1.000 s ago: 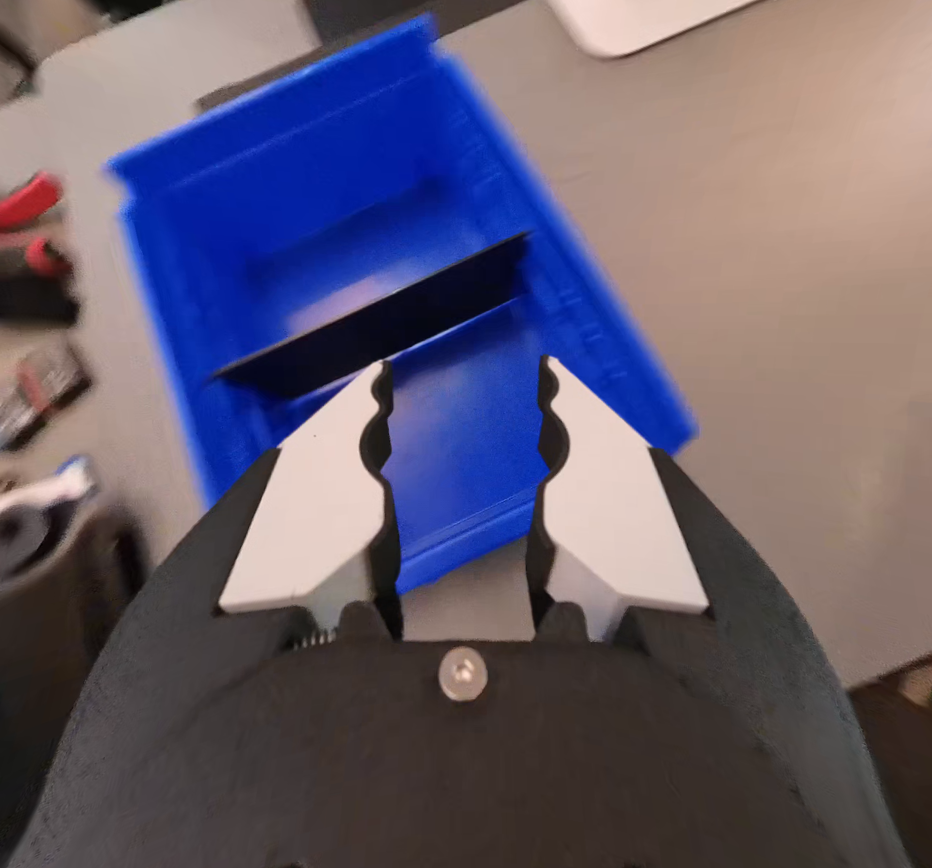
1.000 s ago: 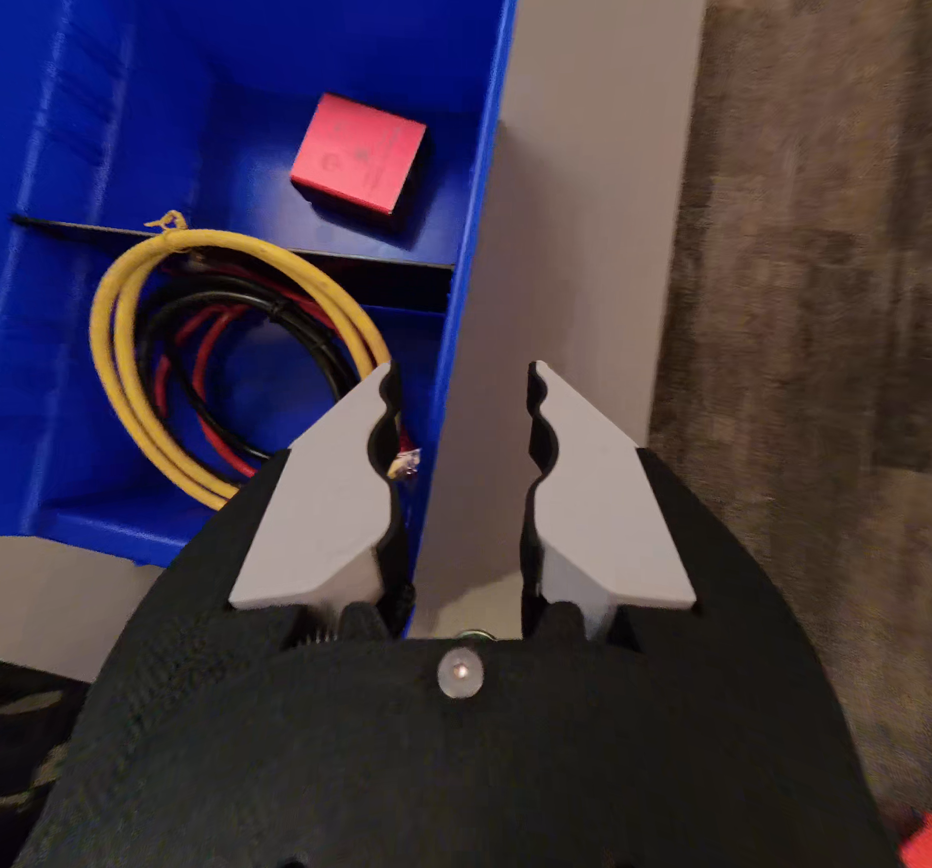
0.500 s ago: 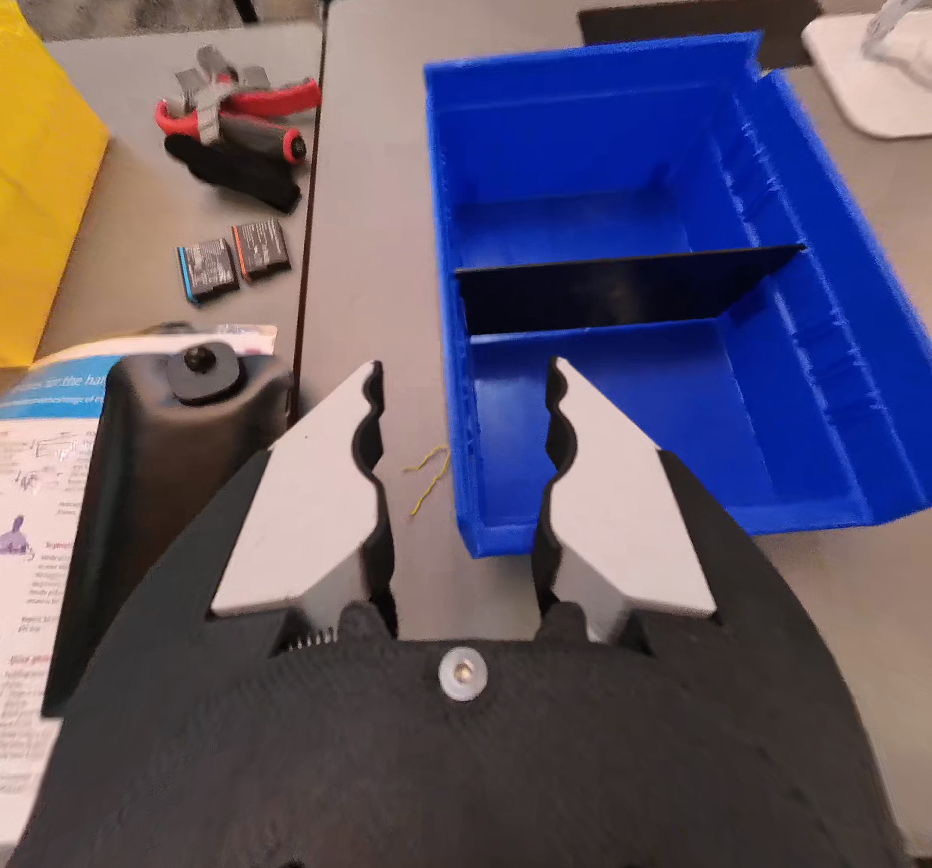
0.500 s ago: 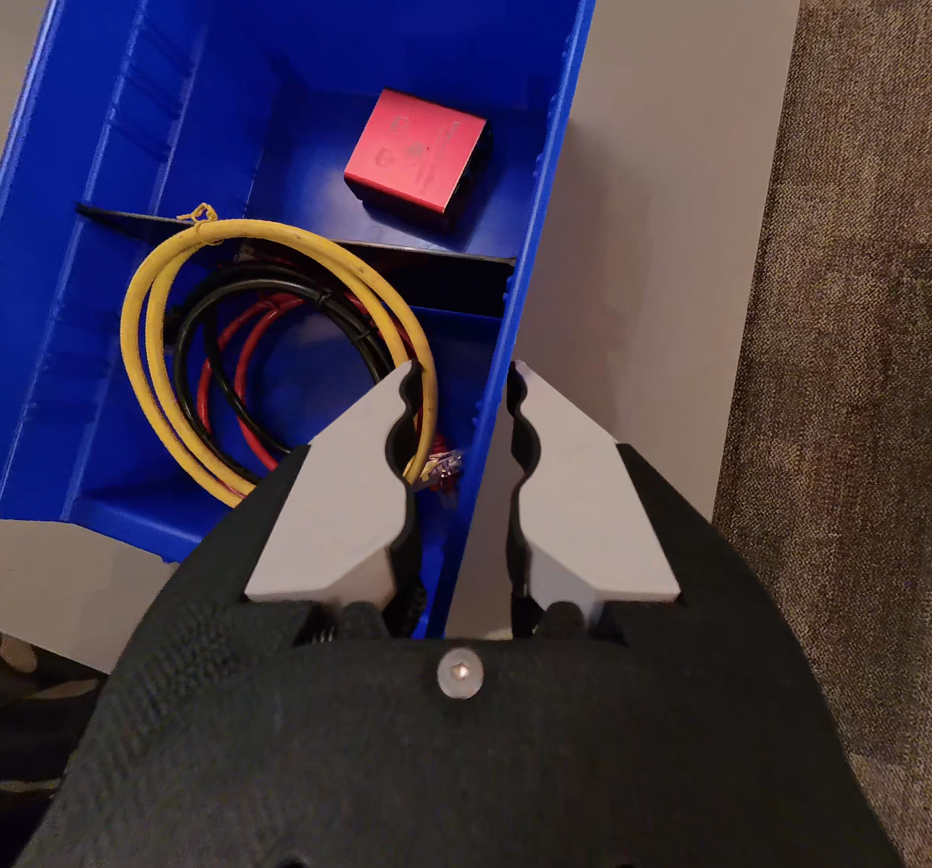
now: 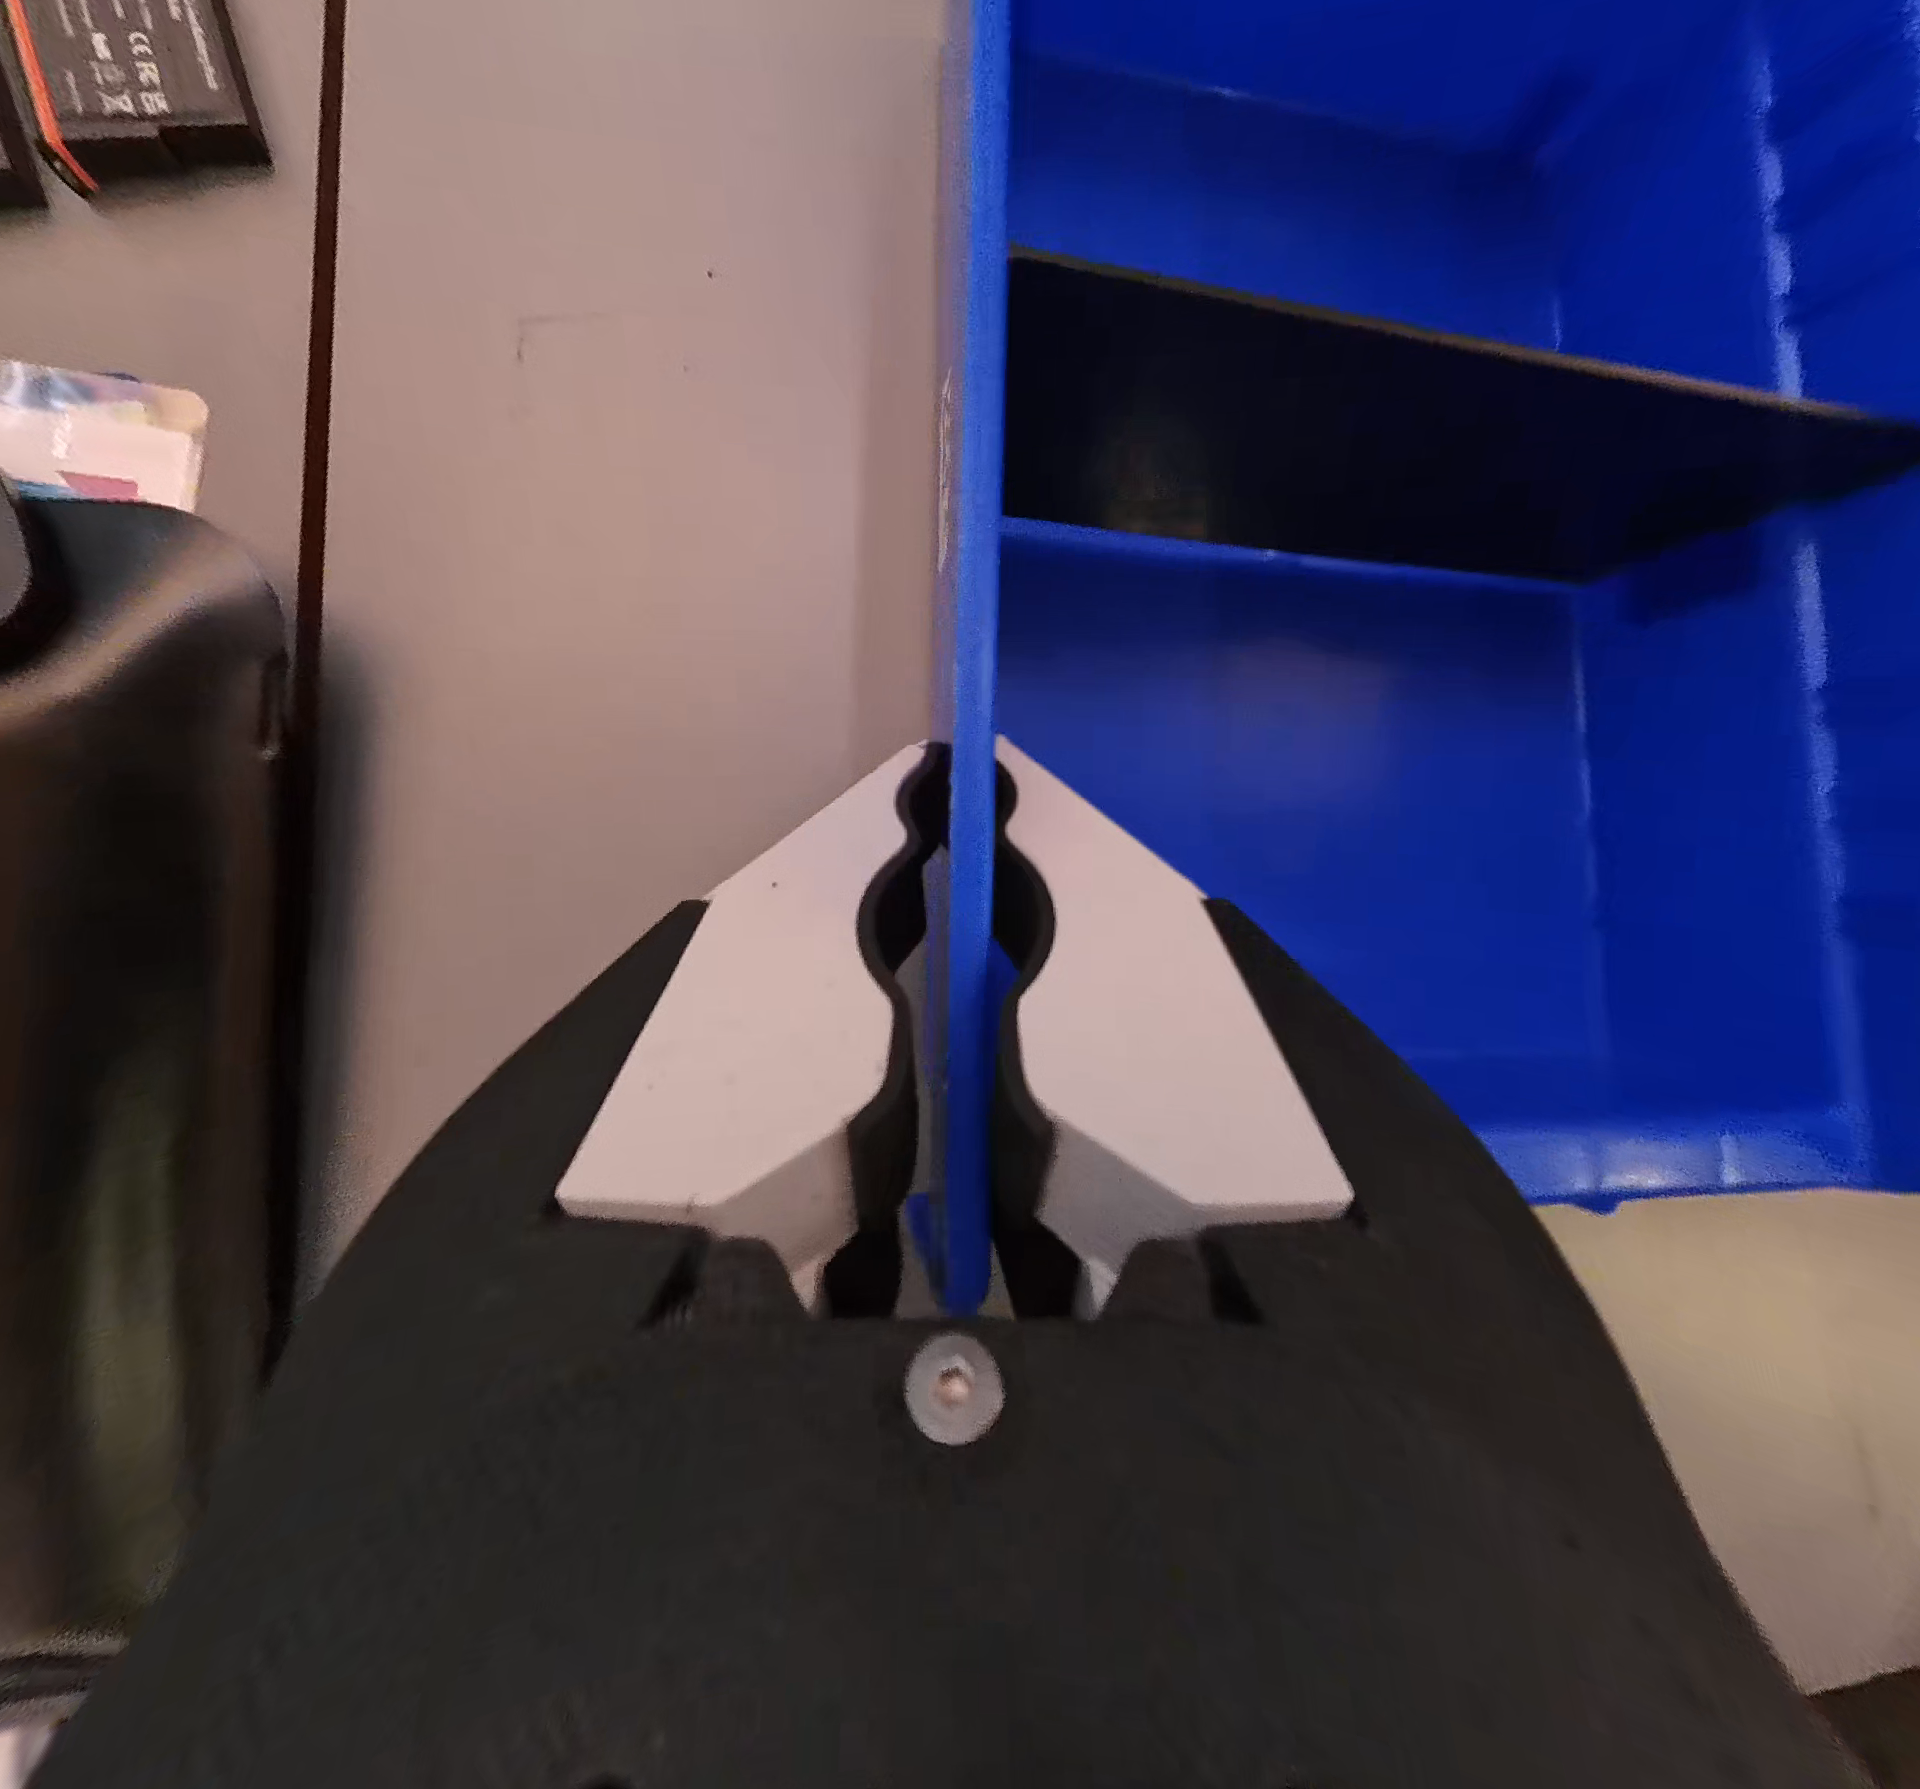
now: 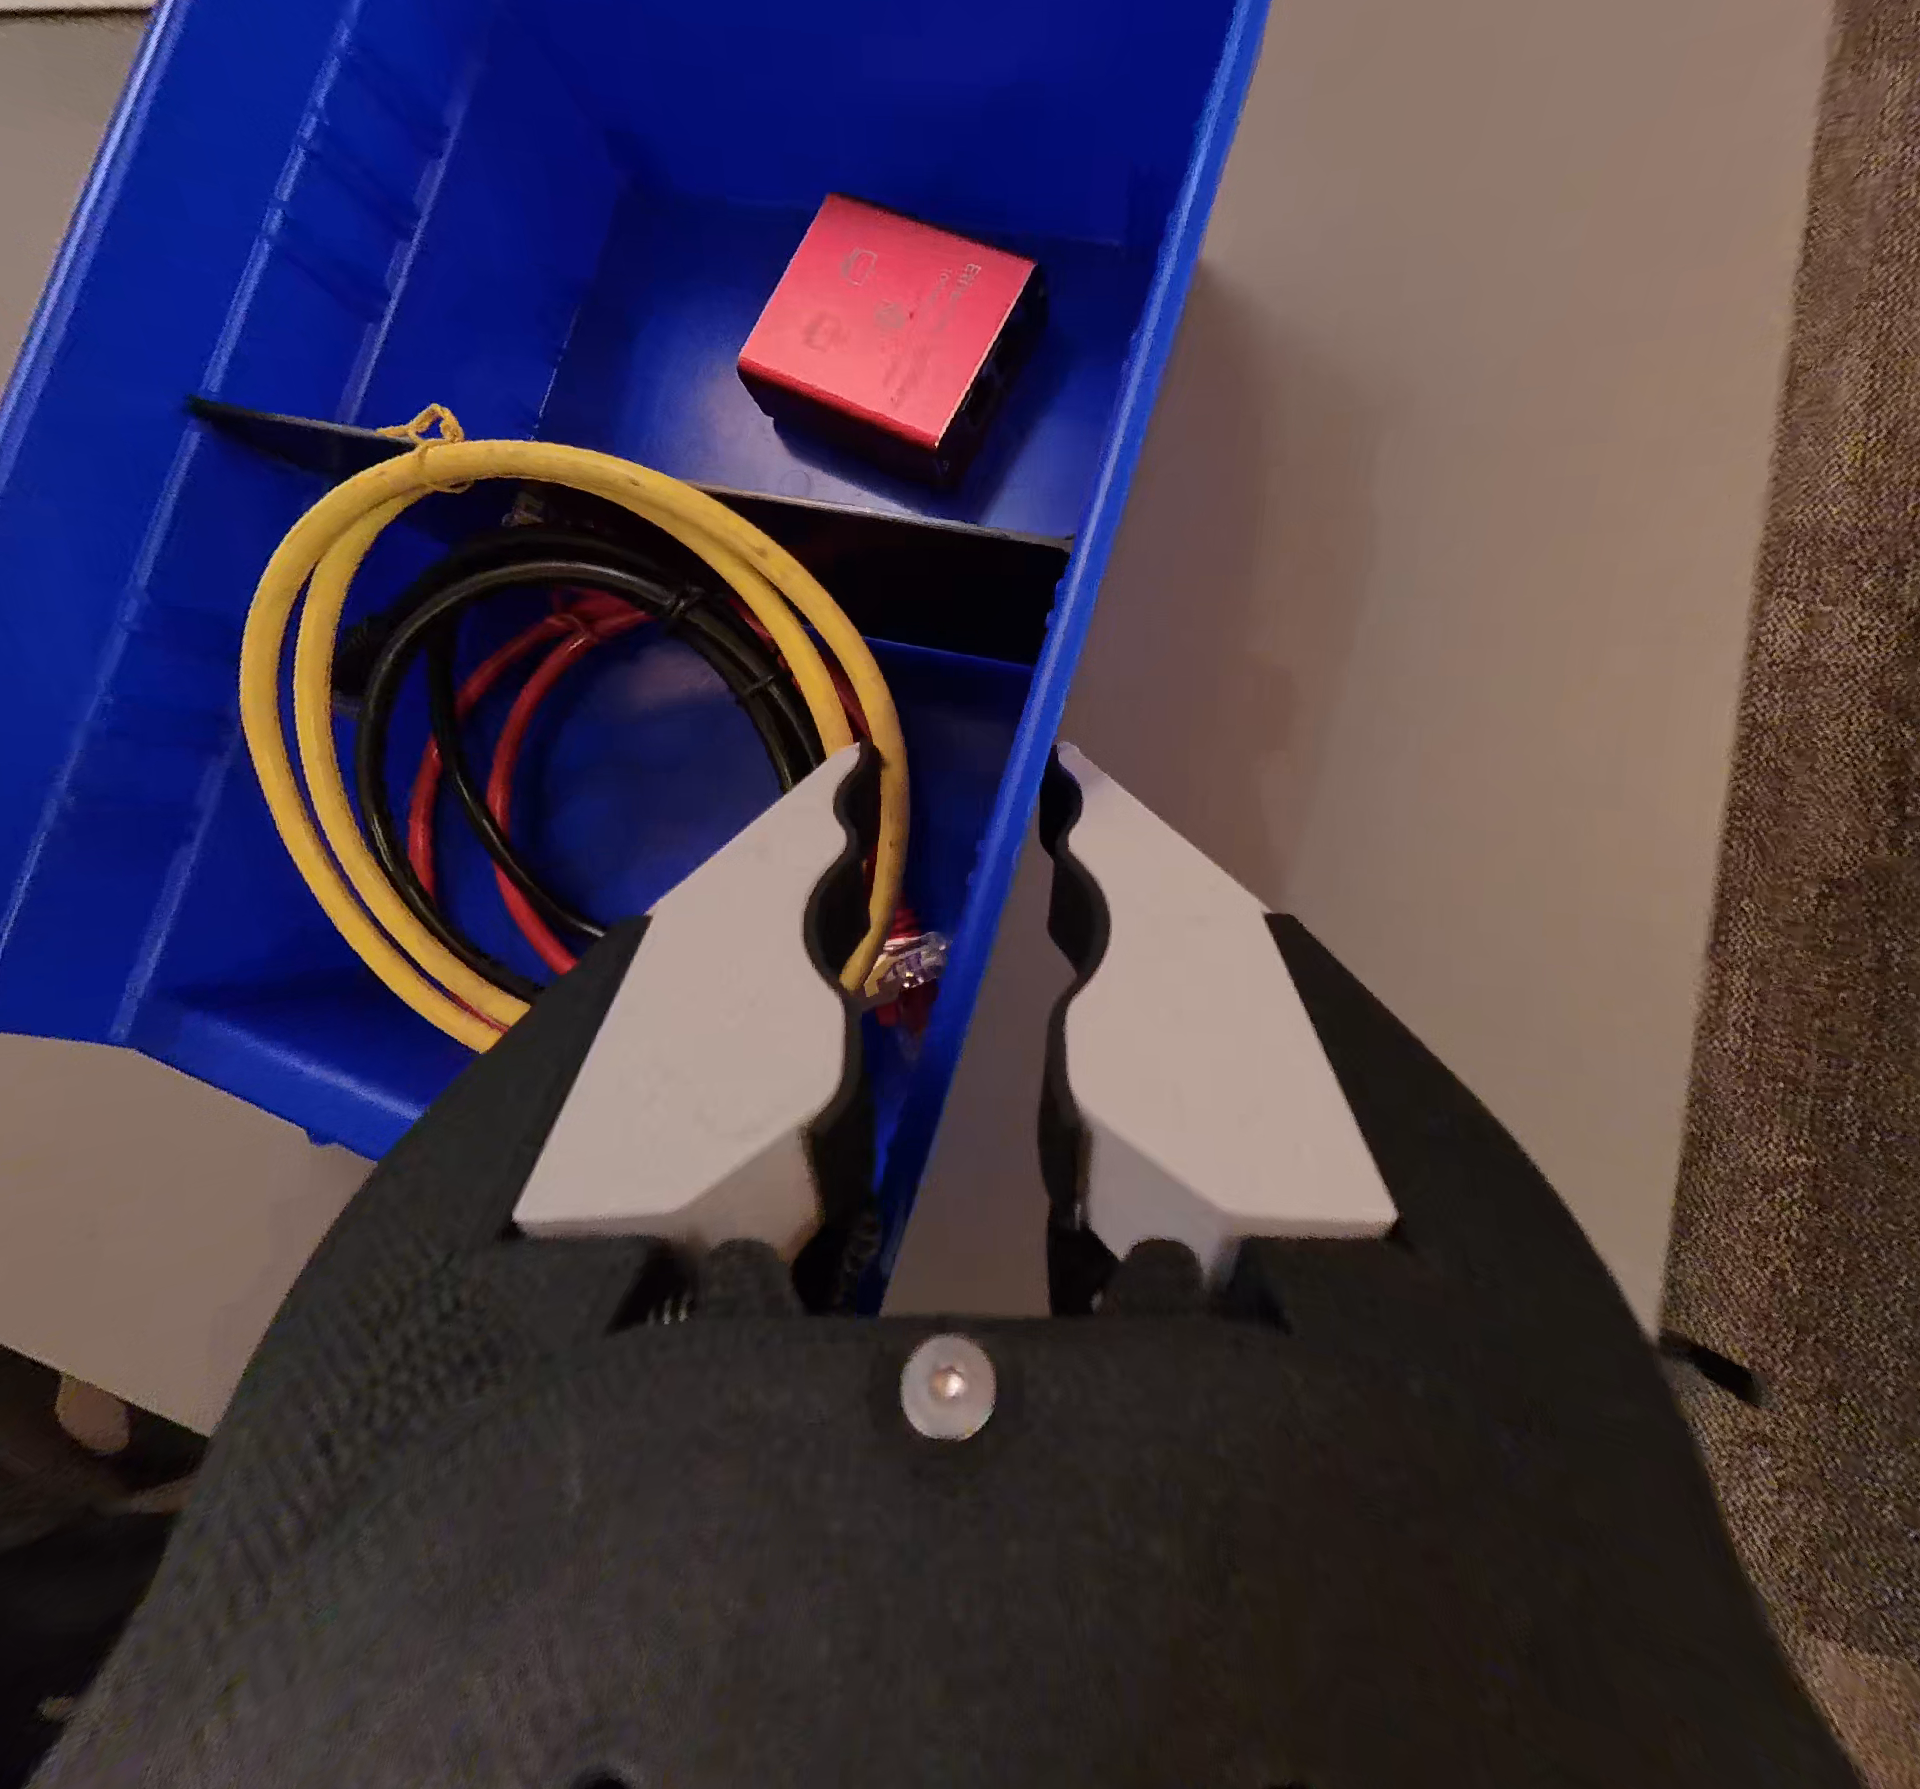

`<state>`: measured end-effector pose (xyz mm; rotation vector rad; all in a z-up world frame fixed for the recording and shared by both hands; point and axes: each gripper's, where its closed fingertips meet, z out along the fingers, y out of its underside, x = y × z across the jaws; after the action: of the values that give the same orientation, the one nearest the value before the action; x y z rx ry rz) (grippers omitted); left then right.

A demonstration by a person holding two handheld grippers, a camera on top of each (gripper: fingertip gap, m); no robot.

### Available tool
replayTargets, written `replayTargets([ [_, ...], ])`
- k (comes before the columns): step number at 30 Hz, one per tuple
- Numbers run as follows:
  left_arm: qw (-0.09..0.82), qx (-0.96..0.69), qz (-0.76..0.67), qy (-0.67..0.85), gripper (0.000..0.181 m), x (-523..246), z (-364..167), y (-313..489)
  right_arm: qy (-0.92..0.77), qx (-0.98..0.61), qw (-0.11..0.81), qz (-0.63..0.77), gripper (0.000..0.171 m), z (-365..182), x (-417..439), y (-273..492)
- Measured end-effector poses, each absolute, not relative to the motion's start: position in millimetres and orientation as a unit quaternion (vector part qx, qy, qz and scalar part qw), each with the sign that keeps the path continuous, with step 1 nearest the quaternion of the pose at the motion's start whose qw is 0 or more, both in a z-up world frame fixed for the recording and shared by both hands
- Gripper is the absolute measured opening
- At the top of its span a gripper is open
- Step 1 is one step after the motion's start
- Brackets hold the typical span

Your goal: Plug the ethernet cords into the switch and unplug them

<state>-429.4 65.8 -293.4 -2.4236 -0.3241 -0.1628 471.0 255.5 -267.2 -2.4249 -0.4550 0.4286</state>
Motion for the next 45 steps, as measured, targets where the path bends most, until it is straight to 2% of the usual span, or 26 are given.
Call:
replayTargets([
  [1,0.341,-0.928,-0.072,-0.131,0.002,-428,-293,66,-0.173,-0.918,0.315,0.167,0.029,-267,464,256],
  [12,0.394,-0.906,-0.089,-0.126,0.004,-426,-265,72,-0.204,-0.899,0.324,0.211,0.028,-267,356,267],
  [25,0.530,-0.813,-0.162,-0.176,0.004,-453,-183,50,-0.262,-0.871,0.296,0.291,0.034,-266,186,245],
  [29,0.562,-0.784,-0.166,-0.204,0.004,-474,-162,31,-0.265,-0.854,0.280,0.348,0.042,-264,122,231],
  [37,0.588,-0.768,-0.128,-0.221,0.005,-500,-131,4,-0.259,-0.818,0.232,0.457,0.083,-257,-5,188],
  [45,0.607,-0.753,-0.131,-0.219,0.005,-503,-111,-4,-0.291,-0.779,0.201,0.518,0.101,-249,-127,134],
])
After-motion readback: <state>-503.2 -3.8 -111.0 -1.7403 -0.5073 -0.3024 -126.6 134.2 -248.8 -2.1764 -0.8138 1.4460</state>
